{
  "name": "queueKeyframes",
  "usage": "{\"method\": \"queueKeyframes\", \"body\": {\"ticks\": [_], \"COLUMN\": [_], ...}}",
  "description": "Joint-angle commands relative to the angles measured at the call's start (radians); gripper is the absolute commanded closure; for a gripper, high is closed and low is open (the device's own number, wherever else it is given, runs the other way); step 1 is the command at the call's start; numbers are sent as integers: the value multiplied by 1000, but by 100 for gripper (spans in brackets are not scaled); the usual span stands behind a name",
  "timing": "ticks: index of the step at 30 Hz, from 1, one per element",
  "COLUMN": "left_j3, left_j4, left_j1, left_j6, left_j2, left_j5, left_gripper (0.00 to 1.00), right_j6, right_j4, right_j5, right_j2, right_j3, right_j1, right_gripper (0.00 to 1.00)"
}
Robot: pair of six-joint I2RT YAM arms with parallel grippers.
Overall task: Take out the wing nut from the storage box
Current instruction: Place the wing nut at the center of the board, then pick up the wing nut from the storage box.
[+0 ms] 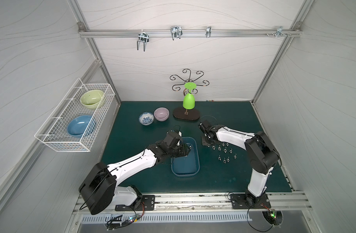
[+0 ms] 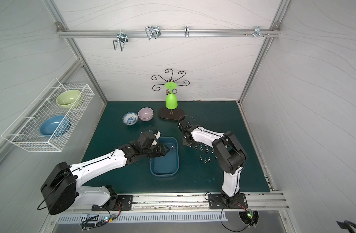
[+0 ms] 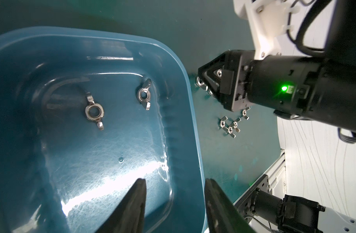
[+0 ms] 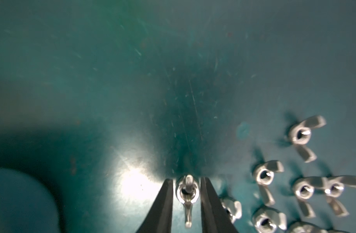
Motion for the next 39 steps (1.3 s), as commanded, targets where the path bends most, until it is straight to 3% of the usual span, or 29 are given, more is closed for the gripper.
{"method": "queueKeyframes", "body": {"ticks": [1, 5, 9, 13, 18, 39], "left_j3": [52, 13, -64, -108, -163, -172], "left_j4": [-42, -97, -156, -200, -172, -131], "left_j1": [-3, 53, 202, 258, 318, 342], "left_j6": [35, 37, -29, -38, -57, -41], "left_j2": [-58, -133, -195, -239, -251, -229], "left_j5": [-72, -137, -120, -145, -62, -25], "left_gripper": [48, 48, 50, 50, 49, 48], "right_j6": [-33, -31, -62, -77, -73, -61], "right_j4": [-14, -20, 13, 5, 31, 54], "right_j5": [47, 29, -19, -43, -97, -135], "right_j2": [-80, -117, -53, 53, 126, 273], "right_j3": [19, 52, 125, 227, 269, 329], "right_j1": [39, 159, 282, 331, 335, 306], "right_gripper": [72, 69, 65, 63, 62, 62]}}
